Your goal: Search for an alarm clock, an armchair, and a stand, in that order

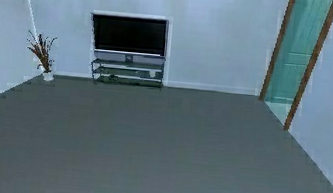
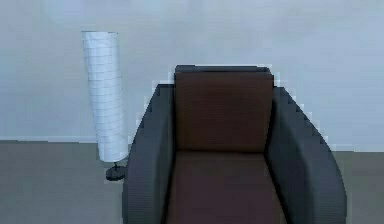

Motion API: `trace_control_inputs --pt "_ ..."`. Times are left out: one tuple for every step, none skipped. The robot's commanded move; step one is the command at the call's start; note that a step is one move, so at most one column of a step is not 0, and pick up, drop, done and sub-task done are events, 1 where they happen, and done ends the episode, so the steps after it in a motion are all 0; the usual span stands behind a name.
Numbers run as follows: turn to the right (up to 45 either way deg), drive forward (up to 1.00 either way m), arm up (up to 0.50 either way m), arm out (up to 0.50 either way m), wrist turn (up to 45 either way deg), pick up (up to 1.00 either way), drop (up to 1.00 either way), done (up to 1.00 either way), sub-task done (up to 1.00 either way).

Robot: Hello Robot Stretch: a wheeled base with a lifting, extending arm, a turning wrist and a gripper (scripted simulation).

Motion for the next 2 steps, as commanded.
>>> trace_control_inputs --pt "3.0 0.00 0.00 0.00 0.0 0.00 0.00 0.00 0.00" --pt "0.0 0.50 0.00 0.00 0.0 0.00 0.00 0.00 0.00"
